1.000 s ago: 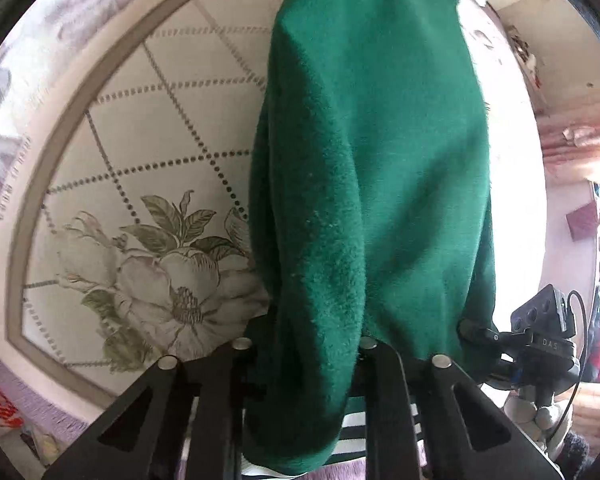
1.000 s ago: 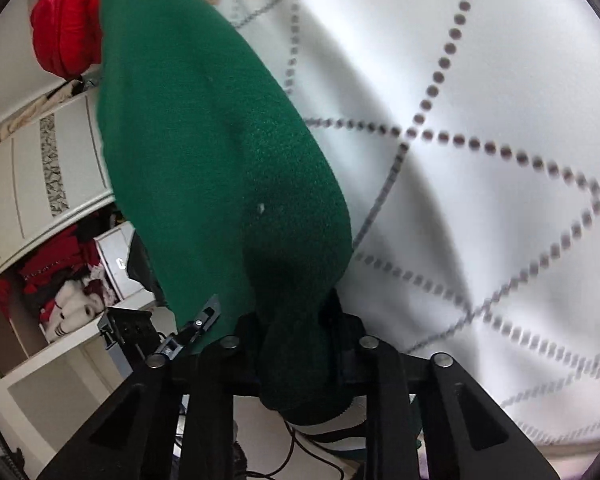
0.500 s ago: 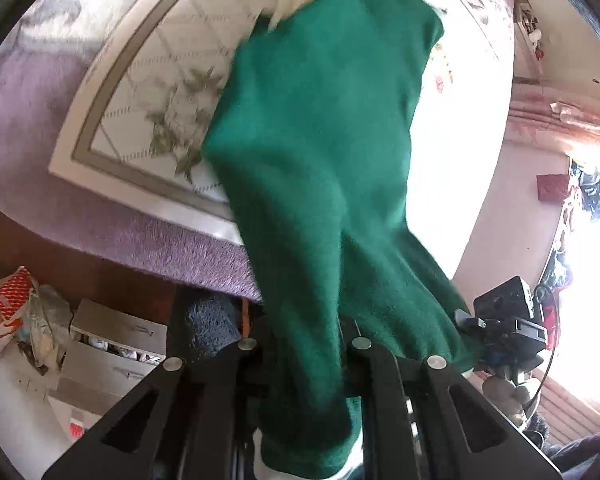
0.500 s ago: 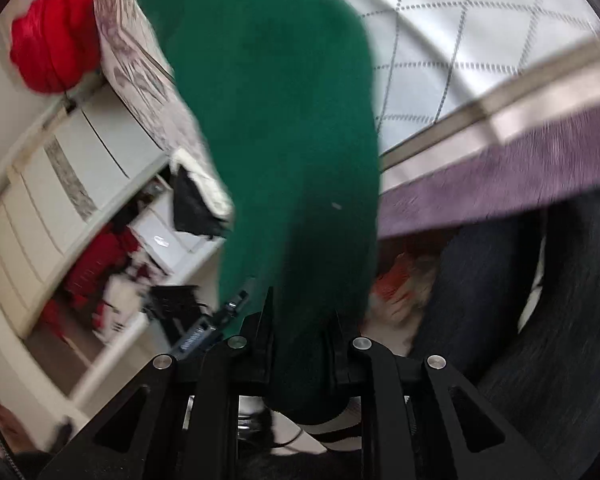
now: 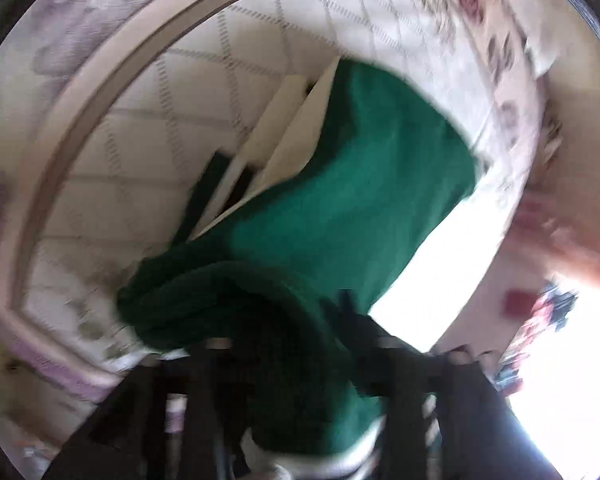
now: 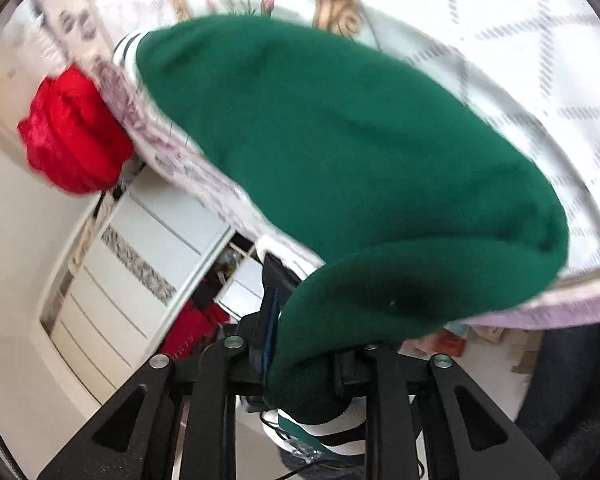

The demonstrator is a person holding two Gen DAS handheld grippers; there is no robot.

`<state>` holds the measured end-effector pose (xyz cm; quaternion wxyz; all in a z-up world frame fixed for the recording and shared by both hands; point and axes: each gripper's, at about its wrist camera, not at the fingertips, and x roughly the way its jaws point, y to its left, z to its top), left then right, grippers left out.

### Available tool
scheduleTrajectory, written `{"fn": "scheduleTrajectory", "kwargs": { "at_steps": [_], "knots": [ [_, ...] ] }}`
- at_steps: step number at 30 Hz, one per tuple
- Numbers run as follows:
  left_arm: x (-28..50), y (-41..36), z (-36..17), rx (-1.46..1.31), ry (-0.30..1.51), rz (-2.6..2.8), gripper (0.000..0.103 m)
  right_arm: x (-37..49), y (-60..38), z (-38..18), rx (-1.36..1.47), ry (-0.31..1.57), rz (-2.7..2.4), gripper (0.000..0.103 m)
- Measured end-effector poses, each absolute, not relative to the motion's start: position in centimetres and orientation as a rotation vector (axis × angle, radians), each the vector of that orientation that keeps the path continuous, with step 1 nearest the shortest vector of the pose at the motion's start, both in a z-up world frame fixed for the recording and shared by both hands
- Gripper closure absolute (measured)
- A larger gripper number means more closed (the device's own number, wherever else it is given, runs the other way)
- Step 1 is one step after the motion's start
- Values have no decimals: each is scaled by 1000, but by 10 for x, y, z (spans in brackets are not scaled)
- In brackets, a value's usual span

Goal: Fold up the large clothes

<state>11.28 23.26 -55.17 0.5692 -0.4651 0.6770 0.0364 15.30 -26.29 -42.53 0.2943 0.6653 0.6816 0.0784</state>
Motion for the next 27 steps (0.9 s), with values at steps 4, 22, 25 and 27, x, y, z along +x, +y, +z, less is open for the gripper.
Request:
{"fn": "scheduleTrajectory", "kwargs": {
  "at_steps": [4,22,25,27],
  "knots": [
    [134,258,-532,-1195,1392,49,32,198,-256,-427,1739,1732,304,22],
    [92,238,-596,-643,1398,423,31,249,-225,-413,235,1634,536,18],
    [97,252,-605,-703,1374,482,31,283,-237,-421,363,1600,519,19],
    [91,259,-597,-746,1327,507,31,309,-256,-420,474,1534,477,19]
  ]
}}
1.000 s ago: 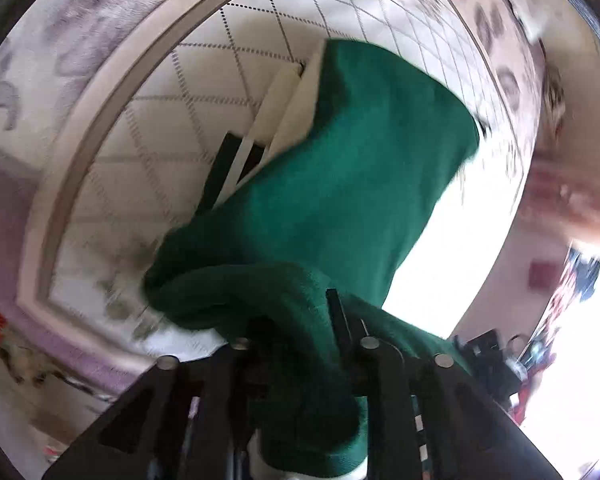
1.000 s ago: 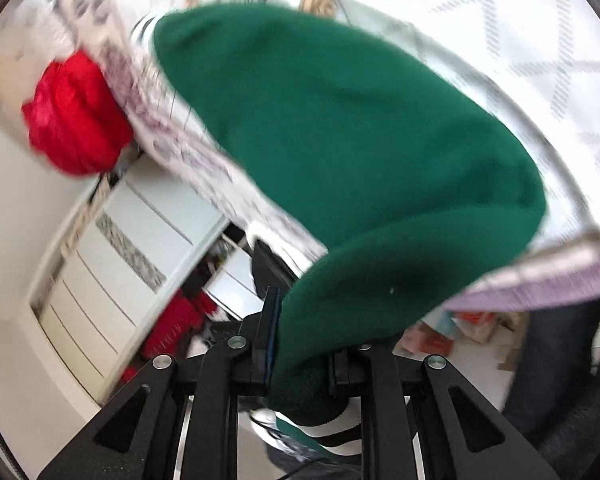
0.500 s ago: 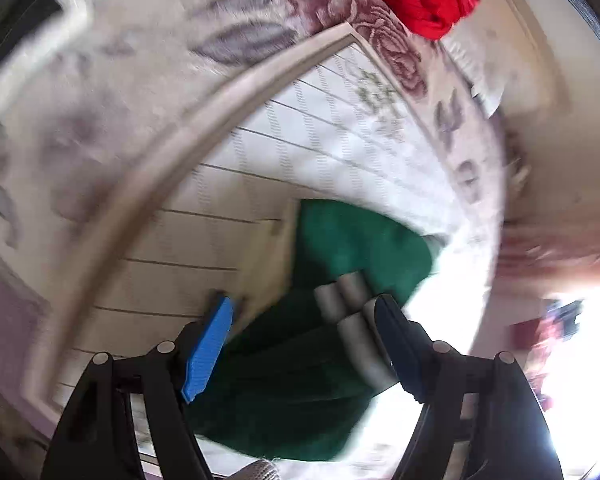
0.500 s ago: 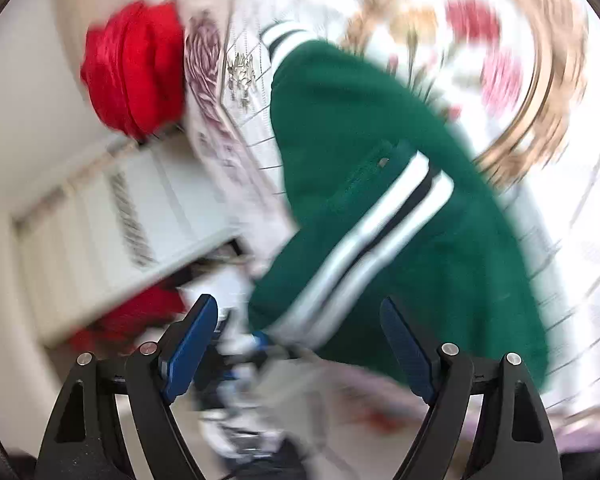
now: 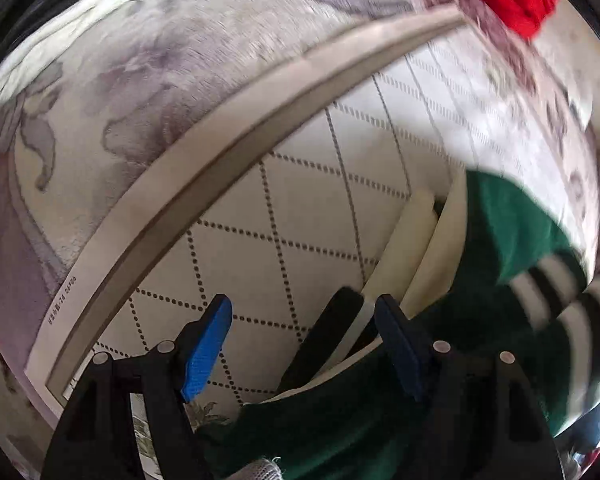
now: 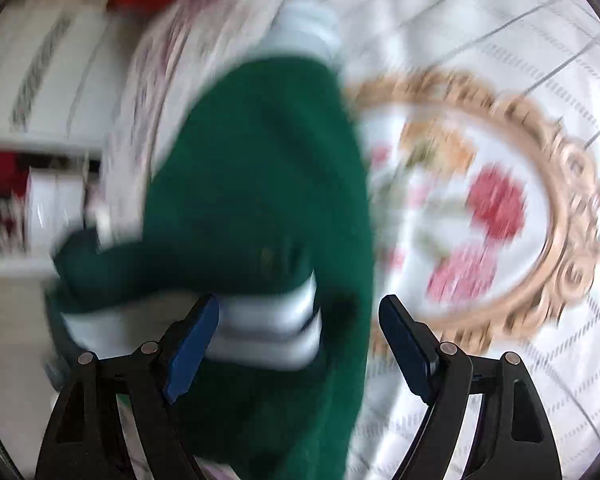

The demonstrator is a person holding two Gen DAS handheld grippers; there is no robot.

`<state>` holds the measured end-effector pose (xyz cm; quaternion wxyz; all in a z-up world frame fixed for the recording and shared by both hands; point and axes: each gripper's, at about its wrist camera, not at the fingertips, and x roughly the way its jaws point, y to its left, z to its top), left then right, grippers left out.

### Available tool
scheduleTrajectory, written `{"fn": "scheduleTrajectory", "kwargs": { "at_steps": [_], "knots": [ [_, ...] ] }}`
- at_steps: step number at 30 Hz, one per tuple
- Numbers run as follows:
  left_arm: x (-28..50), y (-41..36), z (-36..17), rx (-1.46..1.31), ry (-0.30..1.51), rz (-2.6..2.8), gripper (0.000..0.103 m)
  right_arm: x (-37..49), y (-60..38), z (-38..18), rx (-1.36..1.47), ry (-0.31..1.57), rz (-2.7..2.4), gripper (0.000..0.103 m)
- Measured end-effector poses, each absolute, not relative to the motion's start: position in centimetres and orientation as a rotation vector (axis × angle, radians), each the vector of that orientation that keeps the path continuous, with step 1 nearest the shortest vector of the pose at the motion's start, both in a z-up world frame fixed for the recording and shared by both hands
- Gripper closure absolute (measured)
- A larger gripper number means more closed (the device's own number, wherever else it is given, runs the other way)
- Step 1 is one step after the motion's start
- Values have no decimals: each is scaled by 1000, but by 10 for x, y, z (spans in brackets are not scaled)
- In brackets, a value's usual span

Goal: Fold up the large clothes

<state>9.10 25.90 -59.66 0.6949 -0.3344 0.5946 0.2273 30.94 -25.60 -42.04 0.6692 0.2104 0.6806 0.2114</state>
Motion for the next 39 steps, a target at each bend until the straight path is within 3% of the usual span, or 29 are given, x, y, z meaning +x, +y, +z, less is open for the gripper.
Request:
{"fn": "scheduleTrajectory", "kwargs": {
  "at_steps": [2,6,7,8,9,12,16,21,23,25,27,29,36,39],
  "knots": [
    [81,257,-583,-729,1283,548,31,330,-263,-426,486,1496,433,19],
    [60,234,-557,-592,1214,650,30,353,-243,-478,441,1627,423,18],
    [55,228,-553,-561,1212,669,21,353,-240,-477,426,1594,423,21],
    [49,222,-553,-540,1212,681,13,352,-238,-474,424,1565,438,60],
    [42,217,-551,-533,1214,689,11,348,-238,-473,465,1587,464,72],
    [13,209,-551,-558,1231,722,11,330,-264,-465,613,1568,435,82],
    [-22,192,-545,-544,1277,726,11,245,-328,-446,772,1653,226,83],
    [-52,147,-540,-425,1372,625,11,120,-367,-449,714,2029,262,78],
    [-57,130,-538,-402,1399,588,11,100,-380,-437,668,2078,281,77],
    [-59,113,-536,-396,1405,547,11,96,-393,-408,567,2037,313,63],
    [-53,96,-539,-365,1420,519,11,110,-393,-381,523,1947,375,32],
    [-45,89,-543,-319,1417,529,11,133,-385,-364,498,1848,472,17],
    [-3,103,-584,-238,1429,601,11,200,-298,-333,331,1616,825,17],
    [1,111,-606,-282,1464,596,8,215,-266,-339,323,1631,865,17]
  ]
}}
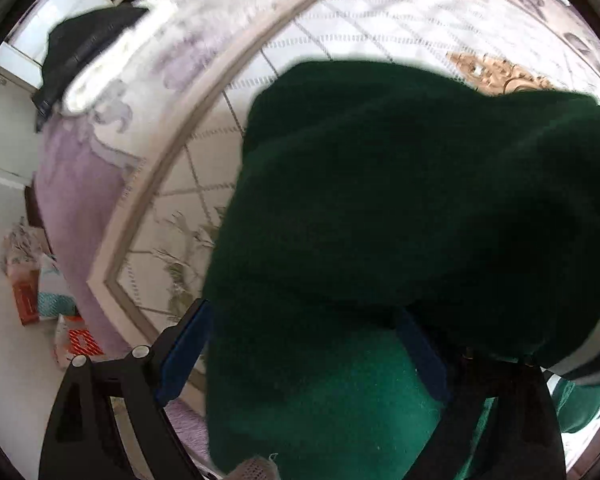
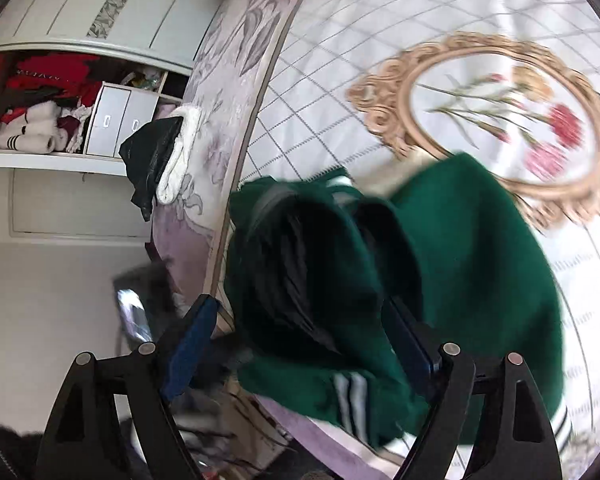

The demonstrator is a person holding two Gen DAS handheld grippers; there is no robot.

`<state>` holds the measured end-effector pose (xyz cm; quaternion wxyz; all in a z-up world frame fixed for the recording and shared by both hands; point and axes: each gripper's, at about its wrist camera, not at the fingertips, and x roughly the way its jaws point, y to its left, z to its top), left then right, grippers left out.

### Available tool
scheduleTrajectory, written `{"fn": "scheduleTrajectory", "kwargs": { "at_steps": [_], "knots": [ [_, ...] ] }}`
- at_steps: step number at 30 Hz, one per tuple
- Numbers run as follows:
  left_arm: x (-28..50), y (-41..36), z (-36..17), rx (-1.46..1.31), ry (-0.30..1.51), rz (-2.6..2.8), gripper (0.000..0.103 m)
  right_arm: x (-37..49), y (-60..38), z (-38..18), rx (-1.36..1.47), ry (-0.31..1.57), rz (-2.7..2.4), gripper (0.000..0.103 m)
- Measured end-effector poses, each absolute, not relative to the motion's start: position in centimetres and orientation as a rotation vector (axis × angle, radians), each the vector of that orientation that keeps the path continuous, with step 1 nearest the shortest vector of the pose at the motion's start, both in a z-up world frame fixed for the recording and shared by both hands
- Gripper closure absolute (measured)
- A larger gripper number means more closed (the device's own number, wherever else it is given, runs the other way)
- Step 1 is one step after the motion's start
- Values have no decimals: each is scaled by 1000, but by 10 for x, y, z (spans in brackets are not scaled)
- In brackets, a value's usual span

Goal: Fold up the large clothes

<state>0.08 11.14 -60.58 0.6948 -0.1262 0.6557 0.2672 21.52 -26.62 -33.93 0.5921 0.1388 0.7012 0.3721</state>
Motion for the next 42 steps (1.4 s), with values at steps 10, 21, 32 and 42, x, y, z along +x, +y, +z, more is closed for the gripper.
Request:
{"fn": "scheduleTrajectory", "kwargs": {
  "at_steps": [10,21,32,42],
  "knots": [
    [-13,131,-604,-389,1449,564,0,260,-239,-456,239,1793,552,30],
    [-112,199,-574,-501,1393,840,0,214,-261,-422,306,1785,818,1],
    [-115,165,-557,-501,1395,766,0,166,-251,-459,949,1903,616,72],
    [-28,37,-536,-336,1417,389,0,187,-335,-394,373,1765,463,25]
  ]
}}
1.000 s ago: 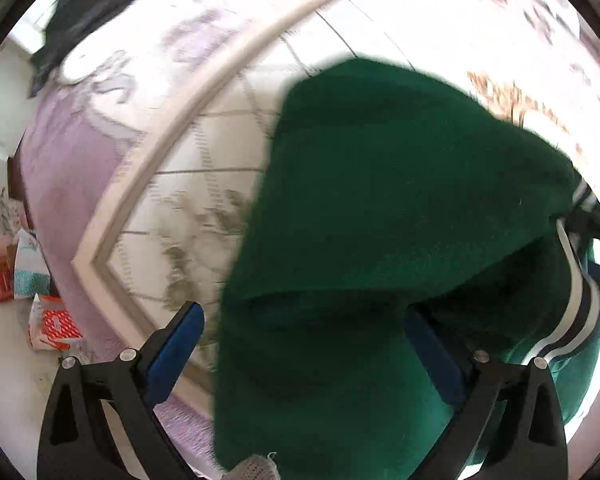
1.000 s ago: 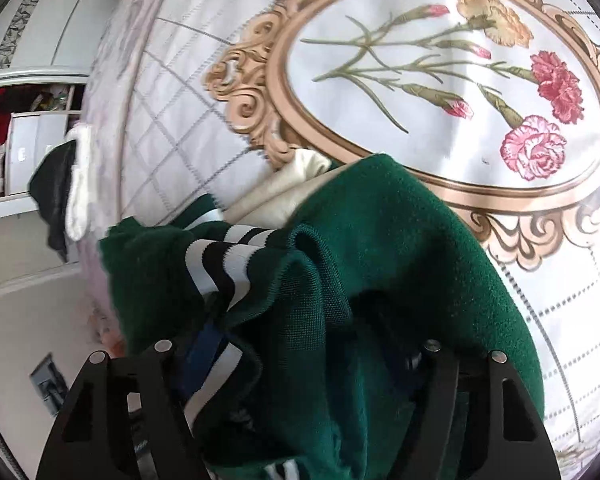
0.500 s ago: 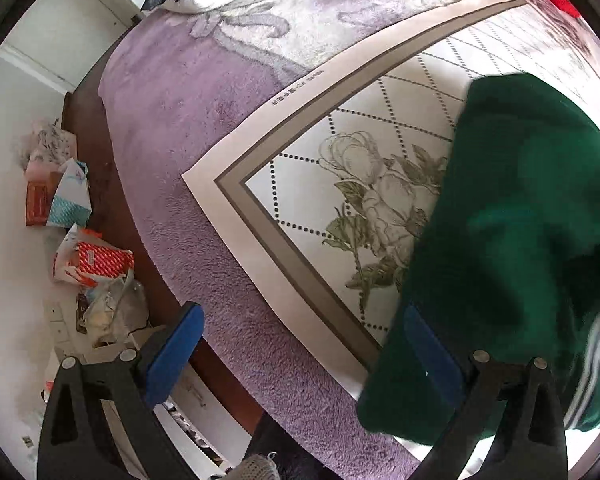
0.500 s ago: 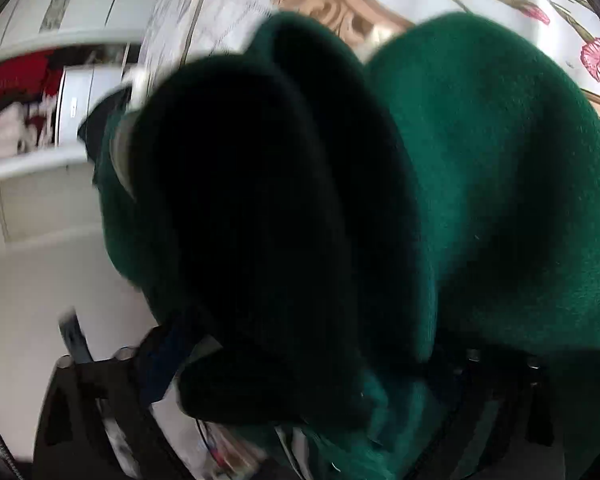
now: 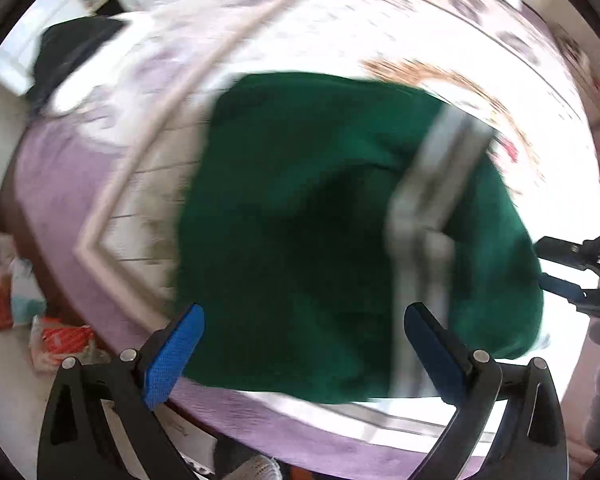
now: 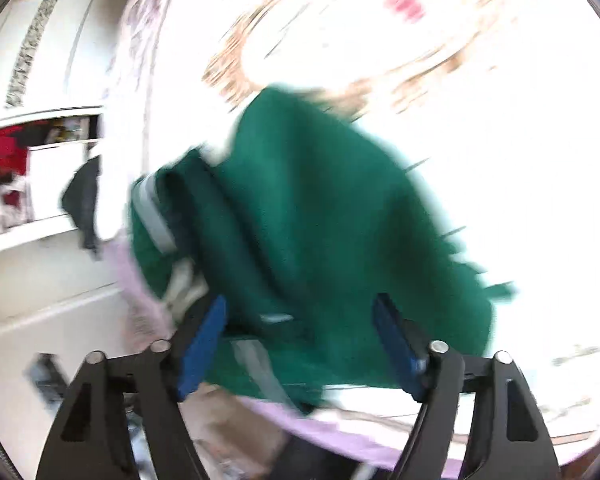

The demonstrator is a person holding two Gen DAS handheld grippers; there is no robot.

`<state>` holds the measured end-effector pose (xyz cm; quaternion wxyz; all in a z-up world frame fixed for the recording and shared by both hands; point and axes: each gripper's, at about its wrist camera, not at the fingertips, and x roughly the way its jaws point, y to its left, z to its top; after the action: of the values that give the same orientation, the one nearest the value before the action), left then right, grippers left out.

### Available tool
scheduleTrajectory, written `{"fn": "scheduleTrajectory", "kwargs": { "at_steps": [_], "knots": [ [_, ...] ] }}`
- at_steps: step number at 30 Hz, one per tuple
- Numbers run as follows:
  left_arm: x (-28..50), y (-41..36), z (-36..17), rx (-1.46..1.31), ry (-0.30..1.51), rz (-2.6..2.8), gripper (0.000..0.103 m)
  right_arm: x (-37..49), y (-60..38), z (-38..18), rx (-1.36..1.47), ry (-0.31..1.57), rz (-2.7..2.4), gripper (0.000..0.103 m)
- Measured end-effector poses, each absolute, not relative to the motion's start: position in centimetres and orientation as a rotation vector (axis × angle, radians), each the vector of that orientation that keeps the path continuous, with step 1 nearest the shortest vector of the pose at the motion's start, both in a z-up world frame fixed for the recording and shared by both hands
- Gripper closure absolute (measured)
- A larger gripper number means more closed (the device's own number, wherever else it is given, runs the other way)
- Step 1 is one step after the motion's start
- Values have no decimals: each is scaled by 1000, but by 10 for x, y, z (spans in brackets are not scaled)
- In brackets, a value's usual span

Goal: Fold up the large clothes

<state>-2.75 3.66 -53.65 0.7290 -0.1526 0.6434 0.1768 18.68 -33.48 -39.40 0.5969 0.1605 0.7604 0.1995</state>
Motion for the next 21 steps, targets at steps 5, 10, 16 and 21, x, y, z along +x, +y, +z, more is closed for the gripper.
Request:
{"fn": "scheduleTrajectory", "kwargs": {
  "at_steps": [5,10,16,21],
  "knots": [
    [15,-14,-578,-283,1524,379,0,205,-380,-414,297,1758,415,25],
    [37,-34,-635,-109,1618,465,0,217,-391,-448,270,1786,500,25],
    [41,-29,-634,10,1535,439,29,217,-381,-492,294,1833,595,23],
    [34,-13,-594,45,1445,436,82,204,-368,-491,342,1830,609,56]
  ]
}}
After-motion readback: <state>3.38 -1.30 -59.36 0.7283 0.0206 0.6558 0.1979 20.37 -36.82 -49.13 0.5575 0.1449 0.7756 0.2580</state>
